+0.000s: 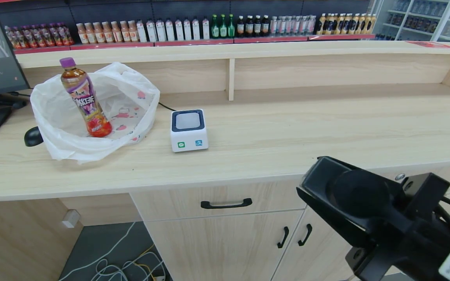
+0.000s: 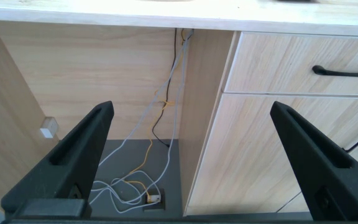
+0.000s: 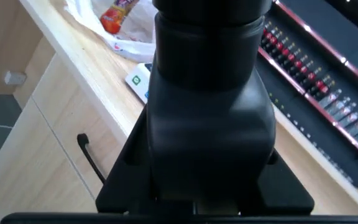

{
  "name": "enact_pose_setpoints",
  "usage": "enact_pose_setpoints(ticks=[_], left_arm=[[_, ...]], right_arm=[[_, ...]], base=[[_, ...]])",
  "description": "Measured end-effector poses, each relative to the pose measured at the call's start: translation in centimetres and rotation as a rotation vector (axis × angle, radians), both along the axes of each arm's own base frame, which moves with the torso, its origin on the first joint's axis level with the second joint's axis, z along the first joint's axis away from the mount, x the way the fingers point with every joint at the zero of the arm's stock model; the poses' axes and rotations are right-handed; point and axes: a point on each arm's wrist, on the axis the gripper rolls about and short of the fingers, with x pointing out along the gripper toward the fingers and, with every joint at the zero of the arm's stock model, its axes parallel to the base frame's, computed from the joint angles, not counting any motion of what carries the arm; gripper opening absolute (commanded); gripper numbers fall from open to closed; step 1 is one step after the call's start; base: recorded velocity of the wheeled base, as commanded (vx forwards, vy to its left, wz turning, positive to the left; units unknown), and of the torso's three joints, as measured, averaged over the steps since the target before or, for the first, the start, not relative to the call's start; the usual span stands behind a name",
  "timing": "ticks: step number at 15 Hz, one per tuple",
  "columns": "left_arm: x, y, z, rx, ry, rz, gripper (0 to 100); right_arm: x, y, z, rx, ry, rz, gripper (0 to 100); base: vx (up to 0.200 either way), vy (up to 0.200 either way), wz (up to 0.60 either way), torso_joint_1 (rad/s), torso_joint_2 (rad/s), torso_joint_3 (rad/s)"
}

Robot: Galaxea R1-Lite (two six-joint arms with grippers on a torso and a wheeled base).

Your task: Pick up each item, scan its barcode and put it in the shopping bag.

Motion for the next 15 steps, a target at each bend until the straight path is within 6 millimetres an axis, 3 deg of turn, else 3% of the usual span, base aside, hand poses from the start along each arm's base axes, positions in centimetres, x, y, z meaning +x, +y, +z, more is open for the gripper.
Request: enact_pose_setpoints(ticks=[4,10,15], left_arm=[[0.0,0.0,0.0,0.000,0.000,0.000,100],[0.0,0.0,0.0,0.000,0.000,0.000,100],[0.0,0.0,0.0,0.000,0.000,0.000,100]], right_arm=[[-1.5,1.4,-0.6,-0.145,-0.142,0.097,0],[-2.1,2.3,0.0,-0.263,-0.515,0.012,0],[-3.1,3.3,-1.0,-0.336,-0.591,0.052,0]], base=[[0.000,0.000,0.00,0.000,0.00,0.000],[0.000,0.000,0.00,0.000,0.00,0.000],[0.000,0.000,0.00,0.000,0.00,0.000]])
